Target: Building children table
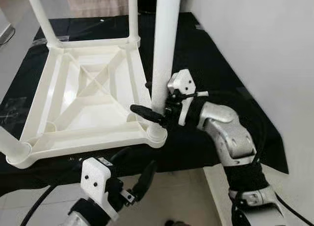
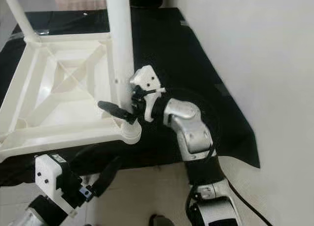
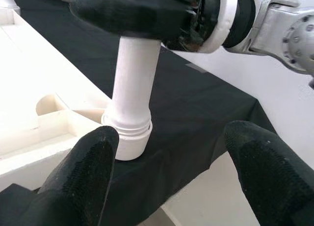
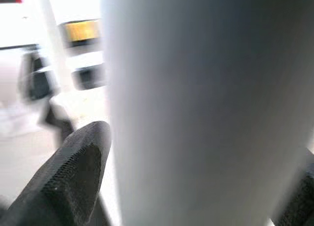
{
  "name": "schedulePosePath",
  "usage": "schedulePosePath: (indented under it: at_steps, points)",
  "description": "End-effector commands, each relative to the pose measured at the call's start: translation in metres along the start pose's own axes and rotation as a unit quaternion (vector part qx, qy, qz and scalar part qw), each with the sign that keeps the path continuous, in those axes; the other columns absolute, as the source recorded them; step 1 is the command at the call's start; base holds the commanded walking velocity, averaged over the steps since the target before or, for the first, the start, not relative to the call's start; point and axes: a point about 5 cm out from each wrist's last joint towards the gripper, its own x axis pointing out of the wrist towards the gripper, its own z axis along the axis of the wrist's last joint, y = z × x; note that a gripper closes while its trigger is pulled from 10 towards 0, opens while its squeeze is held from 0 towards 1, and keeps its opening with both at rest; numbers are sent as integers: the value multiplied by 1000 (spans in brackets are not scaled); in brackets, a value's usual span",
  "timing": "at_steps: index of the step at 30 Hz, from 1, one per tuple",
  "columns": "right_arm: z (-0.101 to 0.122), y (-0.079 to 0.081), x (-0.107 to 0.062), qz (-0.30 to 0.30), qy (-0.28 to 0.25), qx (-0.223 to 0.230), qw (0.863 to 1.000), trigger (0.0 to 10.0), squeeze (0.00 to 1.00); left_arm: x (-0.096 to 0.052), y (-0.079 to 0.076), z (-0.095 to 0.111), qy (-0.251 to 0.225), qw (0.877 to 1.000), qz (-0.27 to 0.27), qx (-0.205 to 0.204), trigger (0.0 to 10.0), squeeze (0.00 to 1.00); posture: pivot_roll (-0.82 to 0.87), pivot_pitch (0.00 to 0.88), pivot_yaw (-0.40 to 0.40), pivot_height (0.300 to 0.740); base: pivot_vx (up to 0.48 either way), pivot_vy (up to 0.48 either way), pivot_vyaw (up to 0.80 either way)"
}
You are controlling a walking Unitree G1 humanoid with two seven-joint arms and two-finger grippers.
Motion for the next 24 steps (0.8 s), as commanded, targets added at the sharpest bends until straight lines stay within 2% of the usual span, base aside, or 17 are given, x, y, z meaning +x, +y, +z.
schedulePosePath:
  at_steps: [1,2,6,7,8,14,19,21,23,24]
  points:
    - [0,4,6,39,-2,-2,999,10000,0,-2,-3,0,4,1000,-2,0,10000,0,82,222,-93,740,0,0,0]
    - [2,1,7,76,2,2,997,10000,0,-4,-5,1,5,1000,-1,0,10000,0,93,232,-95,740,0,0,0]
    - [5,-2,8,106,-4,14,994,10000,0,-5,-7,2,6,1000,0,-1,10000,0,96,235,-97,740,0,0,0]
    - [6,-3,7,130,-4,26,991,10000,0,-6,-7,2,7,1000,0,-1,10000,0,100,238,-97,740,0,0,0]
    - [7,-5,6,145,-3,32,989,0,0,-7,-8,3,8,1000,0,-1,10000,0,100,241,-98,740,0,0,0]
    - [10,-14,1,192,-11,42,980,0,0,-8,-10,3,9,1000,0,-3,10000,0,96,240,-99,740,0,0,0]
    - [8,-15,-4,196,-11,40,980,0,0,-7,-10,3,9,1000,1,-3,10000,0,86,234,-101,740,0,0,0]
    - [1,-15,-15,154,-3,22,988,0,0,-6,-10,2,9,1000,1,-3,10000,0,79,228,-105,740,0,0,0]
    - [0,-14,-18,133,1,14,991,0,0,-5,-10,2,9,1000,1,-3,10000,0,79,228,-105,740,0,0,0]
    - [-3,-11,-23,87,3,12,996,0,0,-5,-10,2,8,1000,1,-3,10000,0,71,227,-115,740,0,0,0]
